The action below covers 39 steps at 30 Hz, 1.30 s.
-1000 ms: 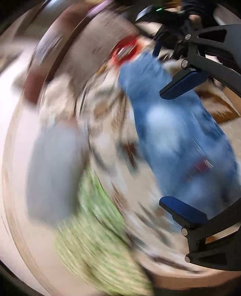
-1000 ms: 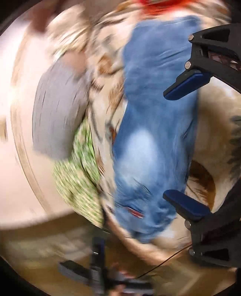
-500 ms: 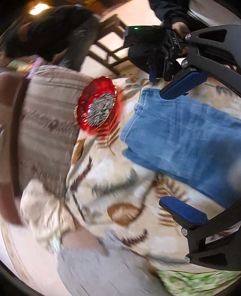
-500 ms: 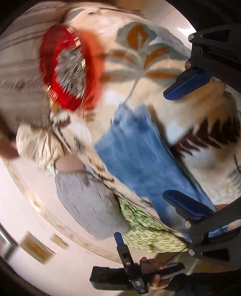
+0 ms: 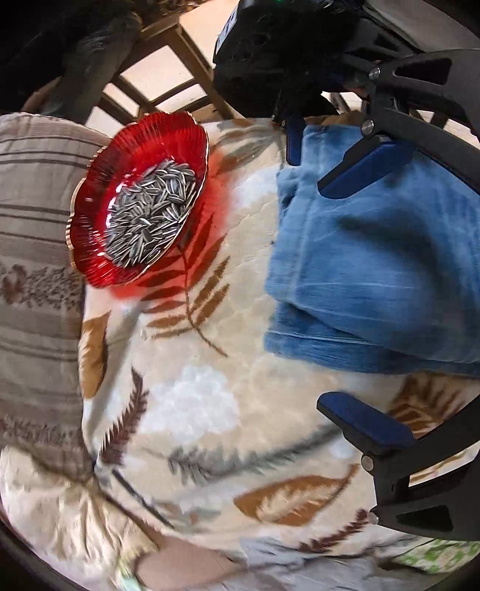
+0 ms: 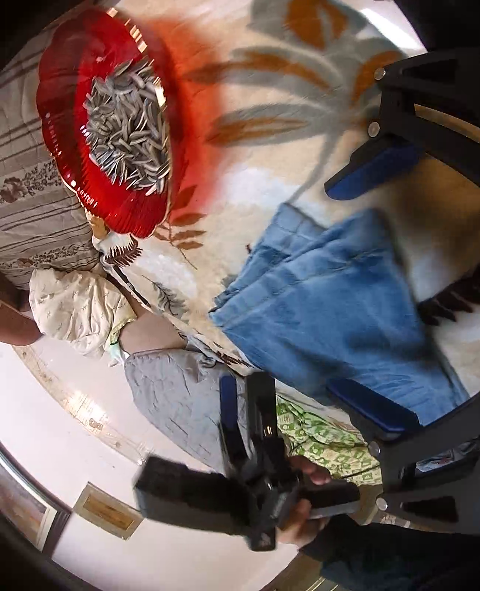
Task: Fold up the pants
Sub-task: 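Grasp the folded jeans edge with the left tool while the right tool grasps the other edge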
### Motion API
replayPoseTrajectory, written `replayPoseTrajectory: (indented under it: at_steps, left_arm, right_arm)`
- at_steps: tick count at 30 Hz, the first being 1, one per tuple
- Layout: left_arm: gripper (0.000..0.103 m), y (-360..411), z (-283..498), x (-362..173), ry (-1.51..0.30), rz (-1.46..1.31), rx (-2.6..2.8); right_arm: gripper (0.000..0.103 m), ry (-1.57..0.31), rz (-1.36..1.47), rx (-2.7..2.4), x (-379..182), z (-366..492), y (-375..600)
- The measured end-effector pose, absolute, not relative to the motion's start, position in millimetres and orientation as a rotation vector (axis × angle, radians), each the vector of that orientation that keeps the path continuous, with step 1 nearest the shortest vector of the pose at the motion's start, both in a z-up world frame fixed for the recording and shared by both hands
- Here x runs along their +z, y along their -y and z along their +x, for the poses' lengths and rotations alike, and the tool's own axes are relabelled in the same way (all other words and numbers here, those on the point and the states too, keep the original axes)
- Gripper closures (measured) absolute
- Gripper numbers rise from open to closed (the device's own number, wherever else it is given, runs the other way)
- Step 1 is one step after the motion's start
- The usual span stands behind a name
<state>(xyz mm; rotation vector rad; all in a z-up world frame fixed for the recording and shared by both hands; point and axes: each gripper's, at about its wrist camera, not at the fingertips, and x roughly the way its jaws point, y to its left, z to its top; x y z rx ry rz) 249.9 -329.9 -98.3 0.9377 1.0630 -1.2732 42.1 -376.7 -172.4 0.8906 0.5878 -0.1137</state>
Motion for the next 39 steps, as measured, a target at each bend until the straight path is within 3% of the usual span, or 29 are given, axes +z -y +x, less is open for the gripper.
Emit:
replayPoseTrajectory:
  at_steps: [9,14,16,17,20,21,24,28,39]
  left_arm:
    - [0.000,364,276,-143,-1.291,0.973,-1.279]
    - [0.002,360,277,-152,-1.309,0.942,-1.319]
    - [0.023,356,273,-154,-1.319,0.950,-1.356]
    - [0.026,354,271,-156,-1.312,0.966,-1.355]
    - [0.053,348,270,-154,-1.302,0.956,-1.369]
    - [0.064,346,270,-152,-1.299,0.951,-1.371]
    - [0.082,336,262,-143,-1.256,0.956,-1.393]
    - [0.089,320,245,-123,-1.165,0.945,-1.400]
    - [0.092,341,249,-55,-0.974,0.858,-1.391]
  right_arm:
    - [0.006,-0.597,0.862,-0.145,-174,55,377]
    - [0.012,-0.601,0.825,-0.175,-176,61,377]
    - [0.019,-0.600,0.823,-0.191,-177,64,379]
    - [0.021,-0.601,0.823,-0.198,-177,66,380]
    - [0.052,-0.618,0.807,-0.234,-179,70,384]
    - [0.069,-0.626,0.807,-0.237,-181,72,387]
    - [0.076,-0.633,0.796,-0.215,-181,75,389]
    - [0.080,-0.629,0.761,-0.199,-173,74,384]
    - [0.081,-0.499,0.650,-0.194,-112,73,398]
